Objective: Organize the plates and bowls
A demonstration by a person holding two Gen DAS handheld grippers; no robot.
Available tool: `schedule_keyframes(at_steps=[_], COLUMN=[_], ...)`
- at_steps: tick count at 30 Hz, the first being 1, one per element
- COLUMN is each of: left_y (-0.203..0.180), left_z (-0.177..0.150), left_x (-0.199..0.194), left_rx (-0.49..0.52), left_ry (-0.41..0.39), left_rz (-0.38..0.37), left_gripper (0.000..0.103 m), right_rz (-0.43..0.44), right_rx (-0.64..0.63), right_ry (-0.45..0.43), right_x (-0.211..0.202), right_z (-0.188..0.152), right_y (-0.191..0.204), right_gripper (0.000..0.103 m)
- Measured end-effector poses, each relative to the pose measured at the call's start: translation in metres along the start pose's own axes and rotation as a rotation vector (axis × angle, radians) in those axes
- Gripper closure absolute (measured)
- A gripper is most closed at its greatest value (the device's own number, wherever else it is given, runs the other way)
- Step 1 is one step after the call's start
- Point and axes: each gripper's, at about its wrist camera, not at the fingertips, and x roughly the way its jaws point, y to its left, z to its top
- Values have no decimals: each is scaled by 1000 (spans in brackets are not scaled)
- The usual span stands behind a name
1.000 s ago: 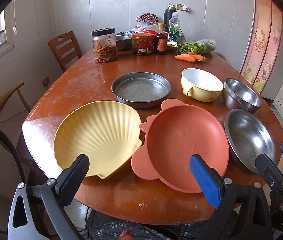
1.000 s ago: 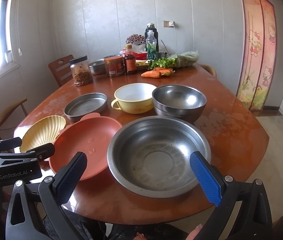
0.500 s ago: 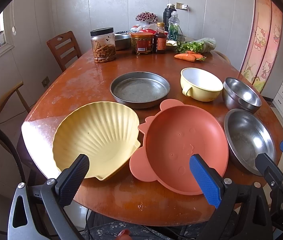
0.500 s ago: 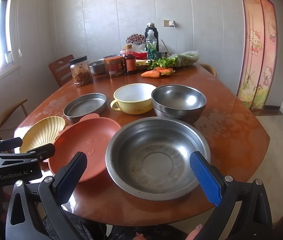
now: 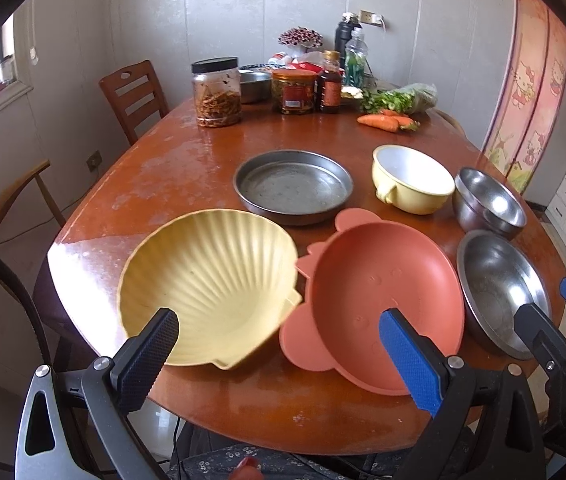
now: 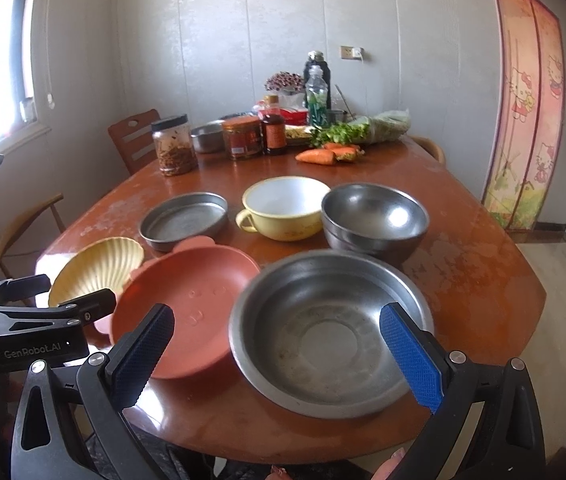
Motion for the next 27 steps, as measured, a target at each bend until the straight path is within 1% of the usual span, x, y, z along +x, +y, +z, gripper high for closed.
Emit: schedule_keyframes(at_steps=[2, 6, 9, 12, 15, 18, 22, 26, 27], left_y=[9, 38, 59, 81, 99, 113, 124, 122, 122], left_z=[1, 2, 0, -4, -10, -13, -14, -13, -13], left_x=[-1, -5, -6, -3, 4, 8, 14, 23, 25], left_rx=[-20, -79, -121, -159, -196, -225, -253, -246, -246], left_ry=[0, 1, 7, 24, 59, 74, 84, 101, 103], left_rz=[3, 22, 37, 52, 49, 27, -25, -70, -83], left_gripper=[2, 2, 2, 2, 2, 2, 2, 7, 8], right_rz=[19, 68, 132, 175, 261, 307, 304, 324, 311], right_rx=[-8, -68, -118, -175, -175, -165, -189, -197, -202], right_ry=[-2, -23, -3, 11, 72, 135, 177, 273, 293], right_x=[0, -1, 5, 13, 30, 52, 77, 110, 118], right_z=[5, 18, 29, 39, 51, 61, 69, 72, 72], right_y=[6, 29, 49, 71, 91, 108, 129, 144, 148], right_gripper=[0, 0, 0, 0, 0, 0, 0, 0, 0])
